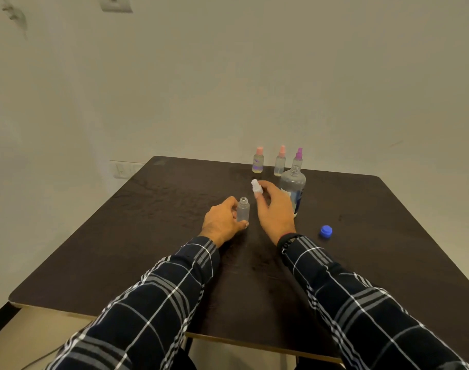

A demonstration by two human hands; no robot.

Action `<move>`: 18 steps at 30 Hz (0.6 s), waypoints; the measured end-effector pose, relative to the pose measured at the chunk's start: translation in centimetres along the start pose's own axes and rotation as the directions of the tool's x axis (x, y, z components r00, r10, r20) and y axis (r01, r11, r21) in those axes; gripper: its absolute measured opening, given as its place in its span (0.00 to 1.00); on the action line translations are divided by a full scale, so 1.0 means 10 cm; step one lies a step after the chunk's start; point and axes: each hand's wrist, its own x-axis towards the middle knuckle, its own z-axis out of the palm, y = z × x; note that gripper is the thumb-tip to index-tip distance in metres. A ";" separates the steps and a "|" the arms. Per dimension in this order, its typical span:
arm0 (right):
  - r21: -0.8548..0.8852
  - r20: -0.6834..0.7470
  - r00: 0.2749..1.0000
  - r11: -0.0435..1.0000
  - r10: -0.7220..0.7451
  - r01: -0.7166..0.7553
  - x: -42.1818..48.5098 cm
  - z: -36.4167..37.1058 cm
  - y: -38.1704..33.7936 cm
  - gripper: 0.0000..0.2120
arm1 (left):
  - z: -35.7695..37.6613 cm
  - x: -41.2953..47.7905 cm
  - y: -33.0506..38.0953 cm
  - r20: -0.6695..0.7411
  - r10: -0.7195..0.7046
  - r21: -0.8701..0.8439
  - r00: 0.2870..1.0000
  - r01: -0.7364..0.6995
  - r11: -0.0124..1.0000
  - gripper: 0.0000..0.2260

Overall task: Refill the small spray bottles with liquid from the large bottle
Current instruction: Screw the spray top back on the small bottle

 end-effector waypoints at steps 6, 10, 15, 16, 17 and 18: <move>0.285 -0.165 0.982 0.958 0.093 -0.043 0.00 -0.10 -0.08 0.11 | -0.01 0.00 0.02 0.011 -0.022 -0.003 1.000 0.022 1.000 0.19; 0.391 -0.210 0.970 0.920 0.126 -0.035 -0.01 -0.20 -0.17 0.06 | -0.02 -0.01 0.03 0.019 -0.025 0.000 1.000 0.025 1.000 0.19; 0.451 -0.176 0.977 0.892 0.124 -0.032 0.00 -0.21 -0.23 0.06 | -0.02 -0.02 0.04 0.014 -0.029 -0.008 0.999 0.029 1.000 0.19; 0.458 -0.163 0.979 0.888 0.124 -0.036 0.00 -0.19 -0.23 0.07 | -0.02 -0.02 0.04 0.014 -0.031 -0.009 0.999 0.031 0.999 0.19; 0.460 -0.155 0.980 0.887 0.124 -0.039 0.00 -0.18 -0.23 0.08 | -0.02 -0.02 0.03 0.013 -0.033 -0.009 0.999 0.033 0.999 0.18; 0.460 -0.149 0.981 0.887 0.126 -0.044 0.01 -0.17 -0.23 0.09 | -0.02 -0.02 0.03 0.014 -0.034 -0.007 0.999 0.034 0.999 0.18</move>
